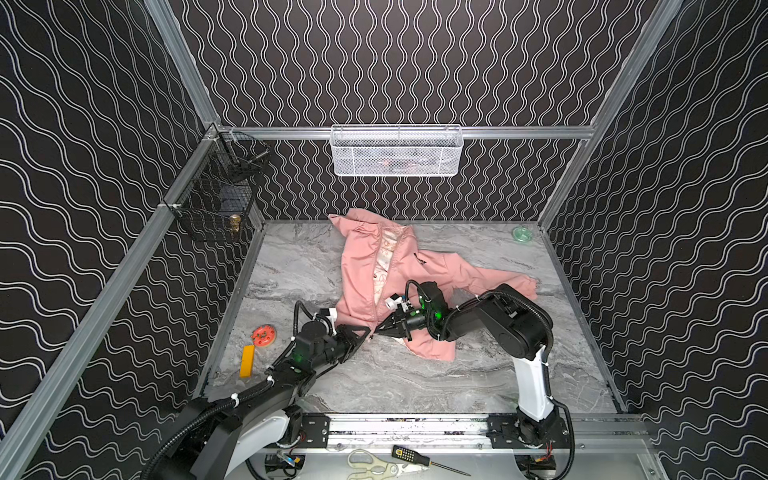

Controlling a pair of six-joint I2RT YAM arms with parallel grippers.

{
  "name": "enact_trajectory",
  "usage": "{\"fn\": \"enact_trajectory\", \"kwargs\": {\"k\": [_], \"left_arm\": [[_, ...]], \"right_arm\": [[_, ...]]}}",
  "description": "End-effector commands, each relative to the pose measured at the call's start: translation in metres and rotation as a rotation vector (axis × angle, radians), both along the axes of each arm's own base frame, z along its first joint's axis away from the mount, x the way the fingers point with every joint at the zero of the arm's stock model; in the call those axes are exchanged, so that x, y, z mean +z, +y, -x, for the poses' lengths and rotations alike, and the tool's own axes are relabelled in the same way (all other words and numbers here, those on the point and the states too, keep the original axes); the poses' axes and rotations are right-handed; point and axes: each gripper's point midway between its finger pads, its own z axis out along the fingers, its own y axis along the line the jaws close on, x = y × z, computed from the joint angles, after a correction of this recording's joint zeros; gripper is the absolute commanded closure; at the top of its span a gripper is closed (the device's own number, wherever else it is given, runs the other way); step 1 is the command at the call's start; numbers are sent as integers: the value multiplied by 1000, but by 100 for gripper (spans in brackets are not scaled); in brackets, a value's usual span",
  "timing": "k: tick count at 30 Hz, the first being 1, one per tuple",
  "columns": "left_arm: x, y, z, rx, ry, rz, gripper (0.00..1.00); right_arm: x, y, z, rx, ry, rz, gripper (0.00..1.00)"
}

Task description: Zip up the jacket

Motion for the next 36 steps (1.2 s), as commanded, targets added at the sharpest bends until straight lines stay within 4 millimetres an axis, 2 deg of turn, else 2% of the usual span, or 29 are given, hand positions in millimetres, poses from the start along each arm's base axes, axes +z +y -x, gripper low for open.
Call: {"fn": "enact_trajectory", "kwargs": {"k": [1,9,21,36], "left_arm": [[17,-8,-1,-49,-72,27,81],[10,-11,3,-74,-45,26,88],[3,-10,11,-95,-15,8,82],[1,-16,9,-116,-15,32,89]], "right_arm": [[8,-1,0,7,-30,-28,100],[10,-2,-2,5,-32,-36,100],[14,-1,-5,-3,-36,-51,100],[12,-3,-4,-10,-36,-40,100]]}}
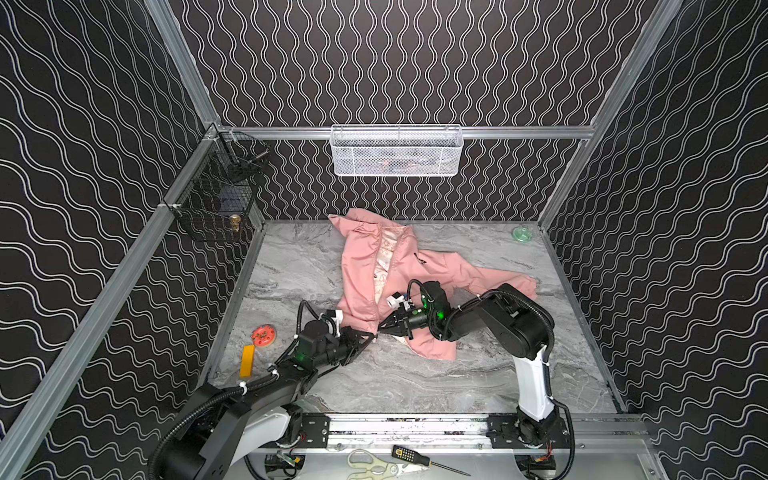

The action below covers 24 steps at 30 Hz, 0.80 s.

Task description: Zip up the jacket

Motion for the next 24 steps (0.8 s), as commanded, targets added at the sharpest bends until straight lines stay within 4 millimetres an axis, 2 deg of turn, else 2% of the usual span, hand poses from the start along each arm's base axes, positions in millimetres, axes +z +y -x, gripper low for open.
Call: {"fn": "enact_trajectory", "kwargs": {"k": [1,10,14,19,20,22,24], "left_arm": [[13,-5,-2,-18,-53,33,90],[19,-8,-5,-26,-62,44,99],[25,-10,-10,-30,-78,50,100],[42,-16,-19,-39,-122,76,100],[47,-18,-21,-44,-134,83,100],[55,-21,-25,-50,-159,96,100],[65,-26,-30,-65,-187,105,100]], "right_arm": [[7,0,-1,-1,-29,-18,100],[3,-1,-1,-3,-37,11,100],[-3,-10,-2,-10,-61,83,100],[-26,-42,-10,-17,-138,341,100],[-24,-48,-19,-29,-177,394,100],[-33,-65,-27,-43,-202,505,100],[-28,-84,-36,-72,-250,587,100]]}}
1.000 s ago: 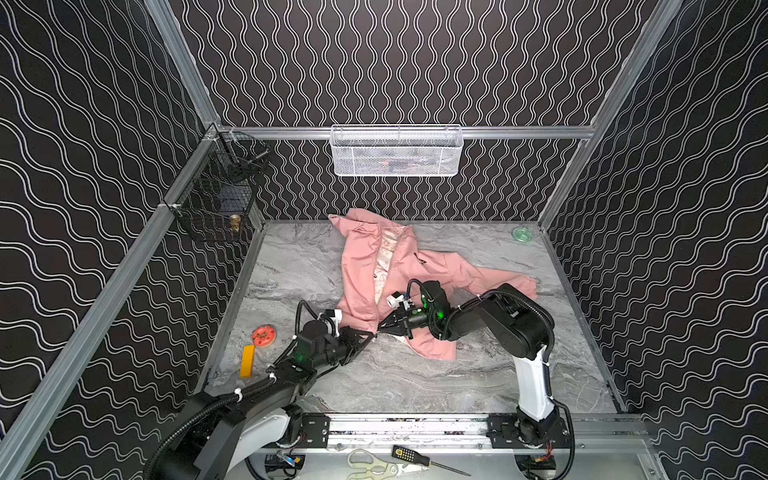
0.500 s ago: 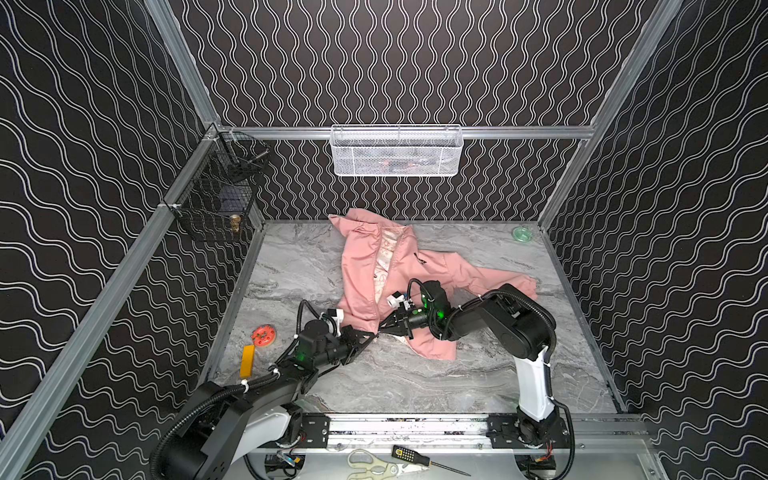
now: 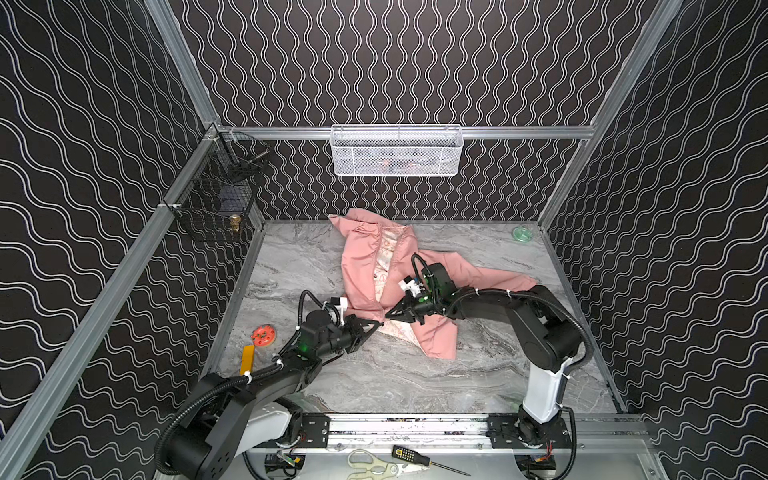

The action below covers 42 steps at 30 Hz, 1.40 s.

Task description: Zip up the jacket

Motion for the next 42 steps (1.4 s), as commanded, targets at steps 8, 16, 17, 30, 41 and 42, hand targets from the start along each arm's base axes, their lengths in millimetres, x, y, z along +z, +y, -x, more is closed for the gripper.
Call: {"fn": "enact_trajectory", "kwargs": {"k": [8,16,17,30,41,42], "left_arm": [[64,-26,-29,-96,-174,17,100],[107,-23,-55,-79,-274,-169,100],[110,-20,-60,-59,-278,-209,100],[196,-16,-107,-35,-668,-451,100],[215,-9,-134,29,-742,-344,100],[217,-8,-135,40,-749,-333,100]], "right_arm": [[7,-97,-29,-110,-204,502,100],[70,-160,-81,-335,-425,837,100],[78,-168,-87,-374,-450,868,100],[170,-190,-137,-600,-676,842,100],[213,-190,-145,-686,-796,745,100],[219,-186,-144,-680,-819,701,100]]}}
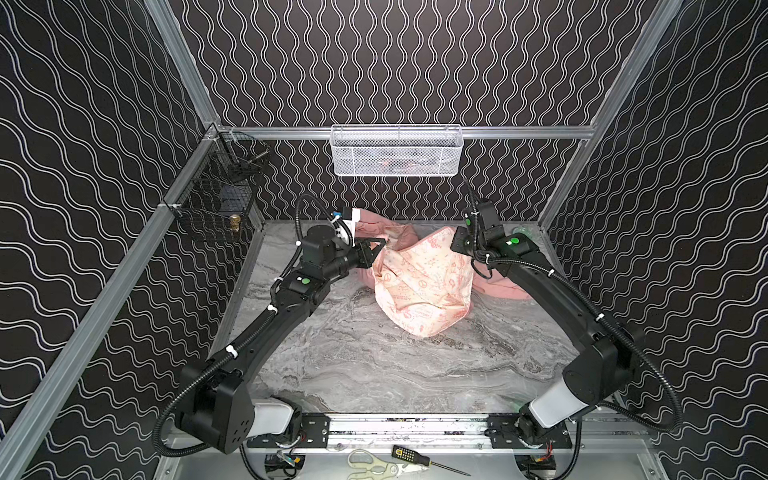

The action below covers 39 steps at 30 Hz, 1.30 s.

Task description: Zip up the jacket

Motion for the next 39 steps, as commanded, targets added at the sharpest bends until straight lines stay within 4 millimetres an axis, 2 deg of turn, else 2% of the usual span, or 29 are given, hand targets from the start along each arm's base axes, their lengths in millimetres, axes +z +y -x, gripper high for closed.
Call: {"fn": "enact_trajectory", "kwargs": {"k": [1,4,7,8,10,15,22,23,26,29,30,33,35,39], "left_arm": [[24,1,-2,-2,-83,79,100],[31,4,0,12,-134,138,100],[33,5,-2,6,-125,193,100],[34,4,-3,-4,-118,215,100],[35,3,-6,-17,-104,261,100],[38,3,-15,-33,-81,398,100],[50,7,-19,-27,-106,504,100],[52,7,-19,-30,-110,519,100],[55,9,-17,-32,-116,556,100],[56,12,-16,-29,-114,598,100],[57,12,-15,-32,-115,609,100],[59,12,-13,-44,-117,625,100],[60,10,-12,-60,-118,631,100],[60,10,-10,-69,-109,647,100]], "right_arm": [[30,13,-3,76,-114,-79,100],[49,33,3,192,-184,-172,100],[68,62,13,353,-212,-305,100],[75,60,11,371,-228,-349,100],[84,68,13,421,-245,-417,100],[91,89,14,502,-219,-527,100],[94,93,20,515,-215,-597,100],[97,90,22,503,-236,-610,100],[105,82,30,467,-275,-647,91],[107,77,34,447,-278,-666,93],[108,79,36,459,-274,-676,100],[110,86,41,502,-271,-713,100],[106,97,42,551,-234,-771,100],[102,104,41,568,-213,-834,100]]}}
